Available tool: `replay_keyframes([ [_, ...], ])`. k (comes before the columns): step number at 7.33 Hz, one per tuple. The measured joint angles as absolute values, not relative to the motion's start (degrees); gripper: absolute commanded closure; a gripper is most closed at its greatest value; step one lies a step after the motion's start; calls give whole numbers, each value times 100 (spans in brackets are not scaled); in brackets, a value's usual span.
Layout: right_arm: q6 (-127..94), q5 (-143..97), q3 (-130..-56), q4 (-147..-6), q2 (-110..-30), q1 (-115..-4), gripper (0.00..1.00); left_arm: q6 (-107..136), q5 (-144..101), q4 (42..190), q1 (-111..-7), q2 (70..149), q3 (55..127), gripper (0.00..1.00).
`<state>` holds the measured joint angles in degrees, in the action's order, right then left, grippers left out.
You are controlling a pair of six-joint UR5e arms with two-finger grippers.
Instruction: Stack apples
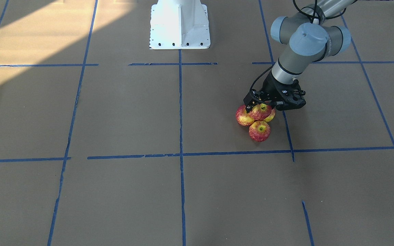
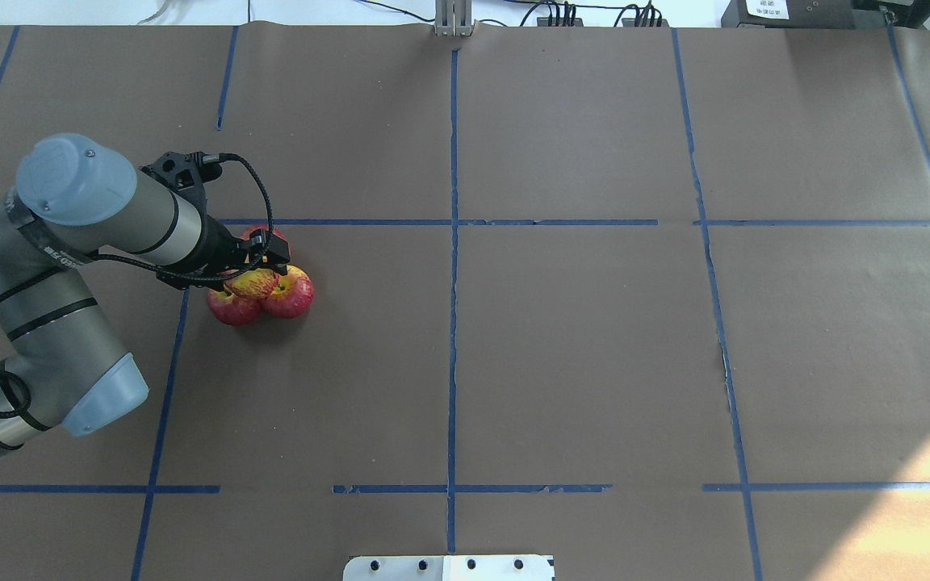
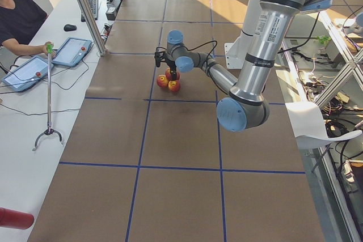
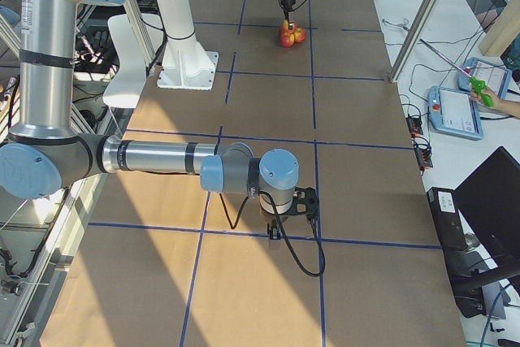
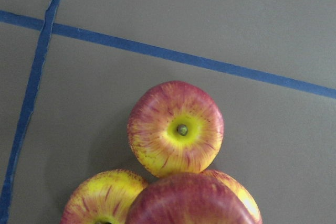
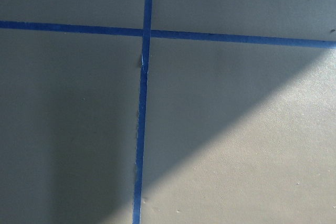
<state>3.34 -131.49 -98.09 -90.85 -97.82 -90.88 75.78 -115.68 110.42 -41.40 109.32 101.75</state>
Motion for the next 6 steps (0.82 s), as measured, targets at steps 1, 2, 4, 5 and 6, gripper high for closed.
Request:
replay_keyframes([
  [1, 334, -13148, -9808, -9087, -9782, -9088, 0, 7488, -11585, 11040, -4281, 10885, 10249, 0],
  [2, 334, -13148, -9809, -9088, -9782, -9088, 0, 7248, -11614, 11037, -4471, 10764, 10320, 0],
  [4, 334, -13148, -9808, -9088, -9782, -9088, 0, 6249, -11875, 11034, -5069, 10226, 10572, 0],
  [5, 332, -13148, -9808, -9088, -9782, -9088, 0, 5545, -12250, 11041, -5549, 9878, 10646, 0],
  [6, 330, -13148, -9809, -9088, -9782, -9088, 0, 4764, -12561, 11047, -6025, 9520, 10670, 0],
])
